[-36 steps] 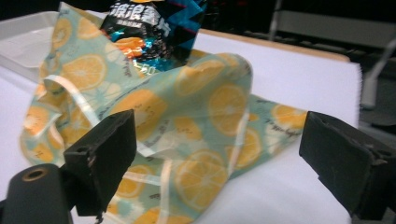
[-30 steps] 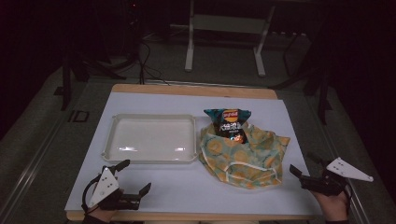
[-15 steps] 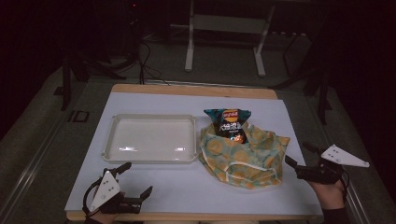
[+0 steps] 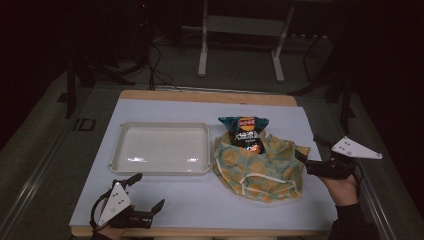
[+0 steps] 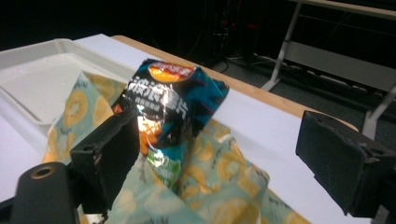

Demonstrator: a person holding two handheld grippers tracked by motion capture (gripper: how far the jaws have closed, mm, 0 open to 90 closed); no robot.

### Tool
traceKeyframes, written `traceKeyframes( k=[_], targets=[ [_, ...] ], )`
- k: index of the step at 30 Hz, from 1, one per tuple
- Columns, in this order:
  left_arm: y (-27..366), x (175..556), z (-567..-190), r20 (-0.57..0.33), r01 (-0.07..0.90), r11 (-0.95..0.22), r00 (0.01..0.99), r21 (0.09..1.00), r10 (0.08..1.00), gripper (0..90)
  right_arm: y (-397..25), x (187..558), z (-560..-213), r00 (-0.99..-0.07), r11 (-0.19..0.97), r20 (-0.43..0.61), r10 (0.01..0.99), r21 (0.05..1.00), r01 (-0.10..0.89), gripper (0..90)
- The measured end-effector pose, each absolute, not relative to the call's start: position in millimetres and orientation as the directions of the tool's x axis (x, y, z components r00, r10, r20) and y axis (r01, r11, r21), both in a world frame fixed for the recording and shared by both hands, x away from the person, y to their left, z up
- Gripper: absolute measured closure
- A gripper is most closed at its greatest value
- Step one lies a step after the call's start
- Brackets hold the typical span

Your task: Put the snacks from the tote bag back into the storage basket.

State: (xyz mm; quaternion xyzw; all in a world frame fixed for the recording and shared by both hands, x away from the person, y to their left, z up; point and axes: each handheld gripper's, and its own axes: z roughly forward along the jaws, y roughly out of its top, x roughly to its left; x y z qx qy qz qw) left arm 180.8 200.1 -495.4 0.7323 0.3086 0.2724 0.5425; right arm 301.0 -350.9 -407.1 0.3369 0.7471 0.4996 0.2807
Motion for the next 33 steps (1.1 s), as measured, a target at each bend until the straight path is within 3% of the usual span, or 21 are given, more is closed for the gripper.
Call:
traceKeyframes(
  k=[22, 33],
  targets=[
    [199, 183, -496, 0.071, 0.155, -0.233, 0.672, 0.96, 0.737, 0.1, -318, 354, -403, -0.656, 0.304, -0.061, 0.752, 0.916, 0.262, 21.3],
    [199, 183, -497, 0.073, 0.153, -0.237, 0.677, 0.959, 0.733, 0.1, -313, 387, -408, -0.672, 0.311, -0.048, 0.739, 0.91, 0.276, 31.0]
  ],
)
